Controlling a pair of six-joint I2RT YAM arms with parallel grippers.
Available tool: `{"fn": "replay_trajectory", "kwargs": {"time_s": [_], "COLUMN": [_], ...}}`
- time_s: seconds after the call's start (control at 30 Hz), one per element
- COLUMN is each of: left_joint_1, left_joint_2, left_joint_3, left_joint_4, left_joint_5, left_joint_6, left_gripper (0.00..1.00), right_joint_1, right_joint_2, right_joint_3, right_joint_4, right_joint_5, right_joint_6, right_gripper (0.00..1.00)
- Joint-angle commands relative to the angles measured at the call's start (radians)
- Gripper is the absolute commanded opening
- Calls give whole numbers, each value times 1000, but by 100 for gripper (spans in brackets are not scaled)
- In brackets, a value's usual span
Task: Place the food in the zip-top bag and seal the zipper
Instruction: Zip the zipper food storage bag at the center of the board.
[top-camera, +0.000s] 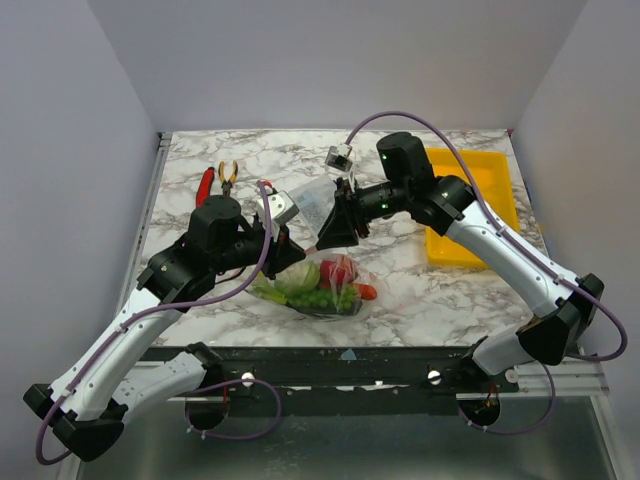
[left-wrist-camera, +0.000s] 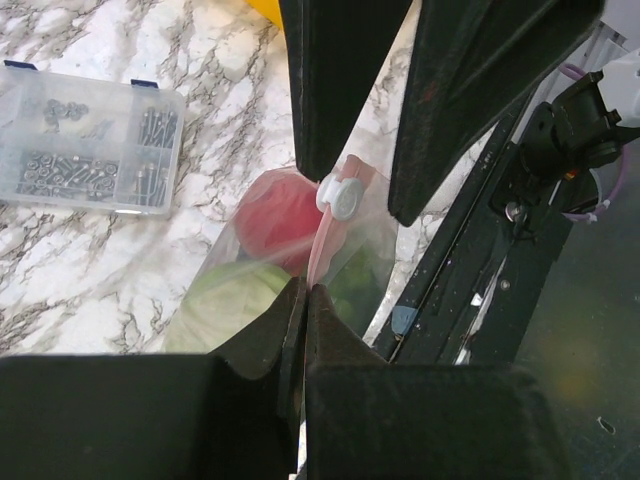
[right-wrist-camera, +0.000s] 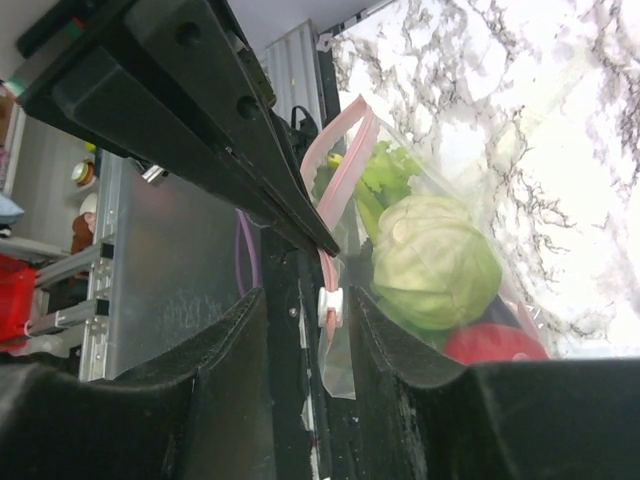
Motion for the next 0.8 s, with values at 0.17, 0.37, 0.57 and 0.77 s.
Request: {"fn": "replay_trajectory", "kwargs": {"time_s": [0.17,0.37,0.57,0.77], "left_joint_1": [1,2,2,2], "left_joint_2": [-22,-20,-24,-32], "left_joint_3": [25,27,29,36], "left_joint_4": [36,39,43,51], "left_joint_5": [42,53,66,80], "left_joint_6": [-4,-5,-9,-11], "left_gripper": [0,0,0,0], "right_joint_1": [1,1,10,49], "right_joint_2": [30,48,64,105], "right_joint_3": [22,31,47,94], "right_joint_4": [-33,-41,-56,-116], "right_joint_5": [-56,-66,-69,-20], "right_joint_6": [-20,-24,-42,-86], "right_gripper": [30,8,2,3]}}
